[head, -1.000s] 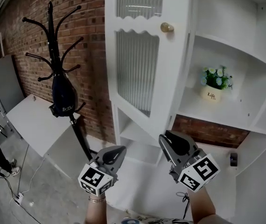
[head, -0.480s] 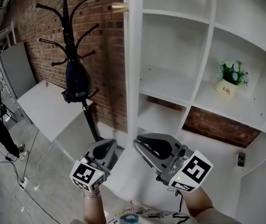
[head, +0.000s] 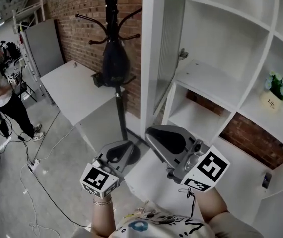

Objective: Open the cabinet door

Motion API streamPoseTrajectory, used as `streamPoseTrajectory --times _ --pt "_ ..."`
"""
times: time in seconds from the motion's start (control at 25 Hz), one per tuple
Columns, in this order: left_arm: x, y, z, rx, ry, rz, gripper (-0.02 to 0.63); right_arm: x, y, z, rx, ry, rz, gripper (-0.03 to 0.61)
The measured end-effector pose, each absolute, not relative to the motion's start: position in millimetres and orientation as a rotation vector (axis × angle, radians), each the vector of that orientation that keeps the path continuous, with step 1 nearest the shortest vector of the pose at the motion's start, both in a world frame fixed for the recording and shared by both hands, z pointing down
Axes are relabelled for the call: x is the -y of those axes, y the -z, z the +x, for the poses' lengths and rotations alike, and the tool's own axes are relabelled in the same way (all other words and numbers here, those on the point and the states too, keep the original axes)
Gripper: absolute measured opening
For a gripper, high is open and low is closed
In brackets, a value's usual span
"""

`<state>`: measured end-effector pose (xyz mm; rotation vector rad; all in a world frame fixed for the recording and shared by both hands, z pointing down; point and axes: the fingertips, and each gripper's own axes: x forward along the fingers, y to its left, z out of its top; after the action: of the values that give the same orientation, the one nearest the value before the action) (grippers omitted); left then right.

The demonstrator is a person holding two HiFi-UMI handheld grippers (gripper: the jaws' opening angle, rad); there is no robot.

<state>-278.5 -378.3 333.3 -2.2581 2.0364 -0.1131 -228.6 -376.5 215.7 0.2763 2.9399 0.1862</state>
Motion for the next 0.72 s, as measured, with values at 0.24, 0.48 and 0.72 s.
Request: streamPoseTrajectory --times 0.24,0.48,0.72 --pt "362 -337 -291 -2.108 0.117 -2.223 0.014 381 -234 -259 -2.986 -0.124 0.263 0.041" --pt "363 -343 -288 -2.105 0.129 -2.246 0.014 384 -245 -260 -3.01 -0.125 0.226 0.041" --pt "370 -346 -278 -2.065 0.154 -2.295 0.014 395 -259 -248 -3.027 -0.087 0.17 0.041"
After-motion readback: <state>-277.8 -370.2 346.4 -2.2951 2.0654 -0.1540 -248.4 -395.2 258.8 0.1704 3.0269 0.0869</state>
